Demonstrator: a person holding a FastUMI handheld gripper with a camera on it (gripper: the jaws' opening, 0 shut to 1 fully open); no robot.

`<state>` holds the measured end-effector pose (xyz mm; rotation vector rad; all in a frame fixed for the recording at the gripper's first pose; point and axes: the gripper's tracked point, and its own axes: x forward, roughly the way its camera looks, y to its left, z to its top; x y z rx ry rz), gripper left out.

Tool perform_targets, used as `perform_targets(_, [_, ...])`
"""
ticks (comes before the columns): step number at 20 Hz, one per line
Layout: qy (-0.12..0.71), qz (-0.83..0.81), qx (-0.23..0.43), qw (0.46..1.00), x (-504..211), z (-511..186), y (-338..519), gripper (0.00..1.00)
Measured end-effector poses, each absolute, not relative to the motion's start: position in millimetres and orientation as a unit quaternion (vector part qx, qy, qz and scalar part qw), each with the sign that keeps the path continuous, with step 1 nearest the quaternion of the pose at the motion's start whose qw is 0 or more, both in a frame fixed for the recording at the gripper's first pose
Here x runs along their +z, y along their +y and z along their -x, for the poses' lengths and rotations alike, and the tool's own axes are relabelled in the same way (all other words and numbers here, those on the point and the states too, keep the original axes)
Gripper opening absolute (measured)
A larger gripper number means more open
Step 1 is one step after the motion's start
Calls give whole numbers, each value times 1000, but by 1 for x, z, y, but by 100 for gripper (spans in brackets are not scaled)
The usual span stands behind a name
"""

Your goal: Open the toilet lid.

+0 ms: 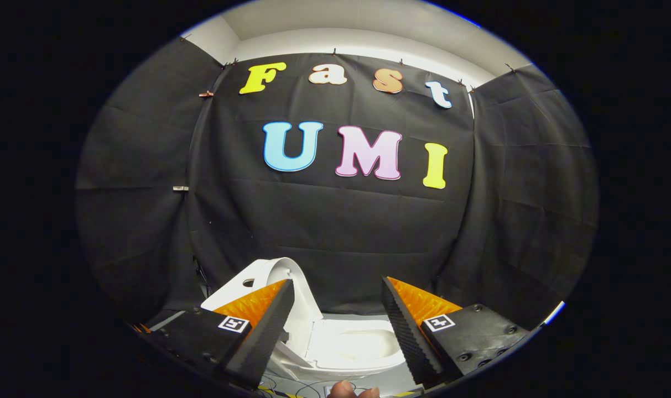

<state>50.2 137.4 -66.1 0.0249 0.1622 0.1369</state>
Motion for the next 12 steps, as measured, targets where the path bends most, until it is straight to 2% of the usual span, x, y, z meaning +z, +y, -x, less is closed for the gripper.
perform_targets(12, [38, -35, 46, 998, -31, -28, 76, 98])
